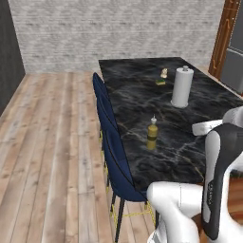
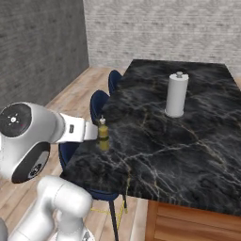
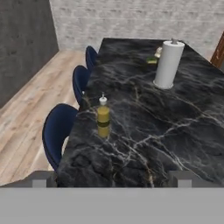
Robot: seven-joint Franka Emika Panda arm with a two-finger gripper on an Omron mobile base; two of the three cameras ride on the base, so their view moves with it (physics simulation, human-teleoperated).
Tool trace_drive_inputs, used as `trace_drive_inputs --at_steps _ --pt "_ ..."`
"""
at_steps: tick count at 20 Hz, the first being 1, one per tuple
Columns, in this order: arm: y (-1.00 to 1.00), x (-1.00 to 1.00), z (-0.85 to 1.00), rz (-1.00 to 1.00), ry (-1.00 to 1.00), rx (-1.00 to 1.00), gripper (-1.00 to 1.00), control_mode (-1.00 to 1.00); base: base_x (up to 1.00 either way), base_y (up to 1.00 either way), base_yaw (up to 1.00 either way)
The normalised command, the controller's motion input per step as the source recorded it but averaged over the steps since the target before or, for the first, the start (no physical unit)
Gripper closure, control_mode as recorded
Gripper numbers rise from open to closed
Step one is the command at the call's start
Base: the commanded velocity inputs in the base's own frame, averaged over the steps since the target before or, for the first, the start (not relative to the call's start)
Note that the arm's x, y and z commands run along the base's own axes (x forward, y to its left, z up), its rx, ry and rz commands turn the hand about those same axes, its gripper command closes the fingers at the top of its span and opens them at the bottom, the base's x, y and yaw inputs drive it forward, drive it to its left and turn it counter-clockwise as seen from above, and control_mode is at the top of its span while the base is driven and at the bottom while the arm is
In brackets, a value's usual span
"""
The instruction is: Move the oil and vinegar bottle and syrup bottle from the cabinet to the dining counter.
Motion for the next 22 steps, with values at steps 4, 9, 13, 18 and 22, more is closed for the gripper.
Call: trace_drive_inputs --at_steps 4,9,13,18,22 --pt "0.33 -0.17 -0.34 -0.16 0.24 -0.14 -1.00 -1.00 0.00 0.00 0.00" --pt "0.04 -0.02 -0.07 0.00 0.04 -0.03 -1.00 -1.00 0.00 0.00 0.00" --pt "-0.02 -0.41 -0.01 -0.03 -0.06 0.00 -1.00 -1.00 0.00 0.00 0.00" --pt "0.00 0.00 0.00 0.00 0.00 0.00 -1.00 1.00 -0.72 -0.39 -0.25" --pt "0.00 0.00 0.00 0.00 0.00 0.00 -1.00 1.00 -0.61 -0.44 -0.40"
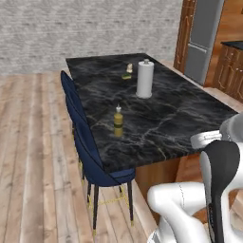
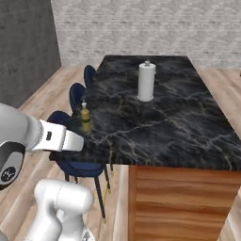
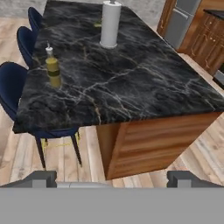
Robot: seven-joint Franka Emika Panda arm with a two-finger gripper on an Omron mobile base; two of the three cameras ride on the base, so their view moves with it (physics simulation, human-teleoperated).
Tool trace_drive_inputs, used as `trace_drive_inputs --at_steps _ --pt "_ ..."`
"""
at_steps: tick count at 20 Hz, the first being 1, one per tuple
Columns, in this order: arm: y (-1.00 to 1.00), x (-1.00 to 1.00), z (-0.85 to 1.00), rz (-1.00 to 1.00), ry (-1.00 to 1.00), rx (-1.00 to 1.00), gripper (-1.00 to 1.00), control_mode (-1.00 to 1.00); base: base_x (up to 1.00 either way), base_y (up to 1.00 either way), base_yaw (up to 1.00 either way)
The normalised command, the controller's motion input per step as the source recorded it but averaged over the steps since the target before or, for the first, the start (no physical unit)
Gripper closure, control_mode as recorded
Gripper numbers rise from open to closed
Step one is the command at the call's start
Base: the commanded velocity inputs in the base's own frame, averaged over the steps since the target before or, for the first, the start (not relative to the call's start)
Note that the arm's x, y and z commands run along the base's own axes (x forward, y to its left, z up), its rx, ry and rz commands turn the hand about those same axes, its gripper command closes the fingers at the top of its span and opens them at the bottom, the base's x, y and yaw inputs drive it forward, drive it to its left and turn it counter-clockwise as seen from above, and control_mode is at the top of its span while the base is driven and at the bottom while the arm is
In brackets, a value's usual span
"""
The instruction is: Move the oil and vinegar bottle and syrup bottle from the cabinet to the dining counter.
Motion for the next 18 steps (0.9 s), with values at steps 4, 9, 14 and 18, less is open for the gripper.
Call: trace_drive_inputs --at_steps 4,9,14,18 --pt "0.00 0.00 0.00 0.00 0.00 0.00 -1.00 1.00 -0.36 -0.40 -0.48" --pt "0.00 0.00 0.00 0.00 0.00 0.00 -1.00 1.00 -0.05 -0.41 -0.51" --pt "0.00 0.00 0.00 0.00 0.00 0.00 -1.00 1.00 0.00 -0.39 -0.50" --pt "0.00 0.00 0.00 0.00 0.00 0.00 -1.00 1.00 0.00 -0.37 -0.48"
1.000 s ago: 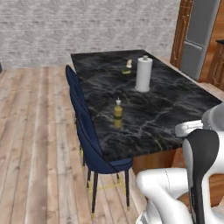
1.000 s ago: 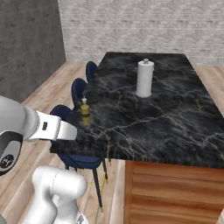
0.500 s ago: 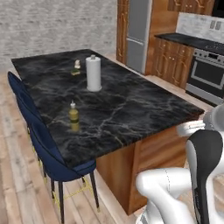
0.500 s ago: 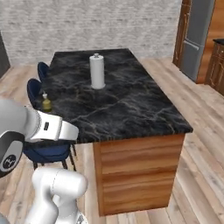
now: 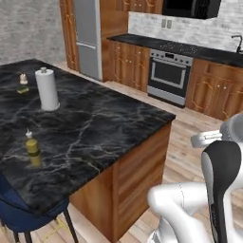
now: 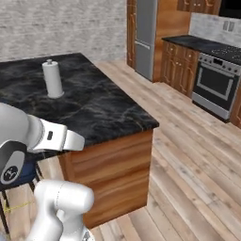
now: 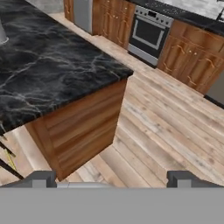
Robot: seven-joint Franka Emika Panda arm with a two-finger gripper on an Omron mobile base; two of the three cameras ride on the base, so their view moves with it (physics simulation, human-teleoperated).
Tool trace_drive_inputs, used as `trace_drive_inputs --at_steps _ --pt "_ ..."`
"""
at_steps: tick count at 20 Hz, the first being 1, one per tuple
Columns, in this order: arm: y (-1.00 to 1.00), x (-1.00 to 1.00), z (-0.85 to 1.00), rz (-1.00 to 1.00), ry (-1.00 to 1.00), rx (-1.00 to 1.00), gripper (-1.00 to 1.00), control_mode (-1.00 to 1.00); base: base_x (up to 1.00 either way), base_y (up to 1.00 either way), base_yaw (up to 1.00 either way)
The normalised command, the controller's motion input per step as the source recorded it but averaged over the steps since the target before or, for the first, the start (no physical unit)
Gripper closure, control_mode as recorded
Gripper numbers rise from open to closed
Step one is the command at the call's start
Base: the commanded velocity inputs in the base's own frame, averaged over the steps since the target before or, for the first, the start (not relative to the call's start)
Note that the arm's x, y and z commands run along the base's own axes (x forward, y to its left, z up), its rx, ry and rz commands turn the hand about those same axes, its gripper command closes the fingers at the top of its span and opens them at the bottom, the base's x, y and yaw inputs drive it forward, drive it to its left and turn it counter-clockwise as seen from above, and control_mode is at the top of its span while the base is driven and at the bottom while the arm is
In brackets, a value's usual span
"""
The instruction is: Move the oil and vinegar bottle and syrup bottle from the cabinet to the dining counter.
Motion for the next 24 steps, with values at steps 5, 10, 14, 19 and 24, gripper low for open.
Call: trace_drive_inputs --at_steps 5,10,14,19,24 --pt "0.00 0.00 0.00 0.00 0.00 0.00 -1.00 1.00 0.04 -0.41 -0.43" --pt "0.00 0.00 0.00 0.00 0.00 0.00 -1.00 1.00 0.24 -0.46 -0.35" --pt "0.00 0.00 0.00 0.00 0.00 0.00 -1.00 1.00 0.34 -0.71 -0.20" --pt "0.00 0.00 0.00 0.00 0.00 0.00 -1.00 1.00 0.41 -0.77 -0.10" --pt "0.00 0.00 0.00 0.00 0.00 0.00 -1.00 1.00 0.43 -0.73 -0.10"
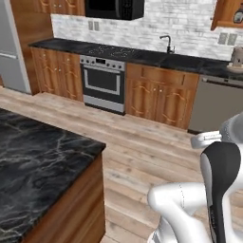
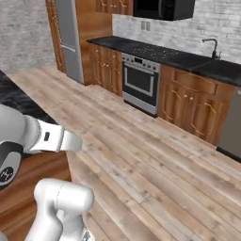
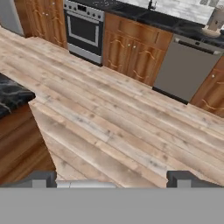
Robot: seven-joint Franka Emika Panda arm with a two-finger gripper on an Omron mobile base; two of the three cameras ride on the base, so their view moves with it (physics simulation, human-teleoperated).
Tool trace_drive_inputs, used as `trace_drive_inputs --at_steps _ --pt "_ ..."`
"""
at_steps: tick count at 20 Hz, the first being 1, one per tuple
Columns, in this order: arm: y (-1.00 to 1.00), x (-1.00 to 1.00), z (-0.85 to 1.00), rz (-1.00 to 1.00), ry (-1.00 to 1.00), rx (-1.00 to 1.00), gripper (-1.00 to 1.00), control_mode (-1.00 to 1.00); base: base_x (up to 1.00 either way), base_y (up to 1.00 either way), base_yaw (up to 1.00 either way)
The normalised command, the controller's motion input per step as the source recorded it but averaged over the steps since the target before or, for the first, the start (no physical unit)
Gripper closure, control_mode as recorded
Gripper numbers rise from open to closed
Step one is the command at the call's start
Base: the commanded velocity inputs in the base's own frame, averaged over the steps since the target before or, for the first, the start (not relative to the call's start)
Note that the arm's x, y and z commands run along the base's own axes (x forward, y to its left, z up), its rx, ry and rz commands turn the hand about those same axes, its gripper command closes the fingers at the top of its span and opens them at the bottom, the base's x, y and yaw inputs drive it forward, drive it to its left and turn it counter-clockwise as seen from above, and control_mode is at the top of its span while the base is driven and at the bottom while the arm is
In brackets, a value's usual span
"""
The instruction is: Move the oil and vinegar bottle and syrup bottle from the cabinet to the dining counter.
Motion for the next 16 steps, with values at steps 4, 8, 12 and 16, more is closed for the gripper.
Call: trace_drive_inputs --at_steps 4,8,12,16 --pt "0.00 0.00 0.00 0.00 0.00 0.00 -1.00 1.00 0.47 -0.65 -0.11" --pt "0.00 0.00 0.00 0.00 0.00 0.00 -1.00 1.00 0.45 -0.54 -0.15" --pt "0.00 0.00 0.00 0.00 0.00 0.00 -1.00 1.00 0.49 -0.40 -0.19" --pt "0.00 0.00 0.00 0.00 0.00 0.00 -1.00 1.00 0.55 -0.36 -0.17"
